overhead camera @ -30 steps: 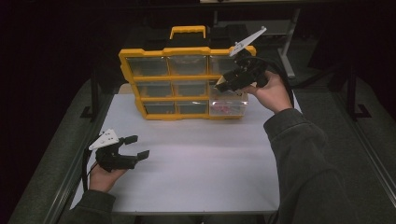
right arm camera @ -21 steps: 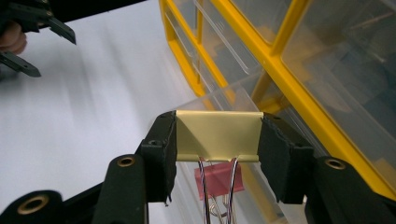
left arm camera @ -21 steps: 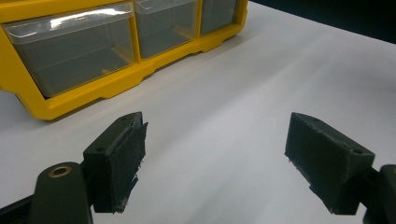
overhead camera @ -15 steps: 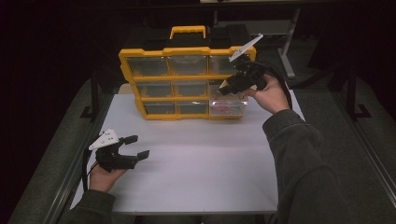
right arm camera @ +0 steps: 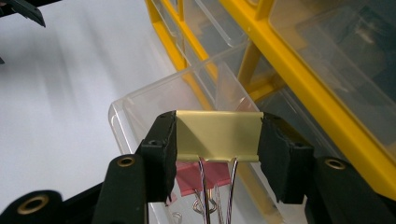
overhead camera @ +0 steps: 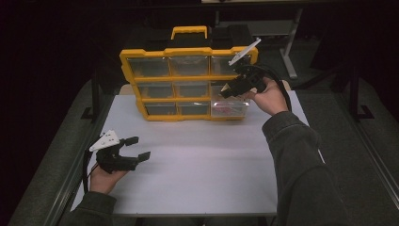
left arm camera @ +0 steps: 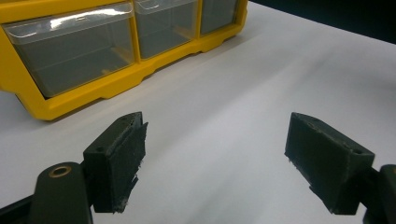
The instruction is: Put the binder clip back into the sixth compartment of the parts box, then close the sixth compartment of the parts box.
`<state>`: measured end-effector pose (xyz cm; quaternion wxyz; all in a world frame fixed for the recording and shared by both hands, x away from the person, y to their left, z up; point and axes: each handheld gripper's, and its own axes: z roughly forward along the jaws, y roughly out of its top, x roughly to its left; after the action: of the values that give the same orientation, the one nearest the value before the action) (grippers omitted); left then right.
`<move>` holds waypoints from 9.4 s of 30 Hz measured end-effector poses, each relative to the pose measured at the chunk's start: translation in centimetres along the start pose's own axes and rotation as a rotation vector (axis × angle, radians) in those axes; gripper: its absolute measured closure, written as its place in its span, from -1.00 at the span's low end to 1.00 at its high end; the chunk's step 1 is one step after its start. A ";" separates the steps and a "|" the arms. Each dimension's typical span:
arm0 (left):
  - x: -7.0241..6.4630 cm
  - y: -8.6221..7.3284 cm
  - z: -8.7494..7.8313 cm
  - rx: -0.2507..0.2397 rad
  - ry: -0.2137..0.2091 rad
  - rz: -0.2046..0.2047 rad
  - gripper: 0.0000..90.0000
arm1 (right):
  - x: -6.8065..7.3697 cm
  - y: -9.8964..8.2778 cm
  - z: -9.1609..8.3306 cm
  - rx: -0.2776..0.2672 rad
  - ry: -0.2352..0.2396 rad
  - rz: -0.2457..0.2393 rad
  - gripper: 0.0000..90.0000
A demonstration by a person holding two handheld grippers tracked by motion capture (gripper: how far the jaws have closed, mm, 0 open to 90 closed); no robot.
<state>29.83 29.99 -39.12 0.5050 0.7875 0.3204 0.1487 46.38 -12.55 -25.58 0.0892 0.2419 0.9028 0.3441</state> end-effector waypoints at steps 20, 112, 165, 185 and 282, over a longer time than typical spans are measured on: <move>0.0 0.0 0.0 -0.001 0.000 -0.009 -0.55 | -0.1 -0.7 -0.3 -0.019 0.035 0.048 0.06; 0.0 -0.2 -0.2 0.019 0.019 -0.003 -0.56 | 5.6 -6.0 -1.0 -0.084 0.163 -0.016 0.86; 0.0 -0.2 -0.3 0.011 0.022 -0.015 -0.56 | 4.4 -3.4 0.3 -0.001 0.067 -0.046 0.97; 0.1 -0.2 -0.4 0.008 0.023 -0.015 -0.56 | 3.8 -2.9 0.5 0.006 0.050 -0.045 0.97; 0.6 -0.2 -0.9 0.009 0.038 -0.011 -0.56 | -1.0 -0.9 1.1 0.033 -0.111 0.022 0.97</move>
<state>29.71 31.14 -38.96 0.4963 0.7850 0.3347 0.1594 47.28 -13.03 -27.01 0.1312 0.2719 0.8994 0.3163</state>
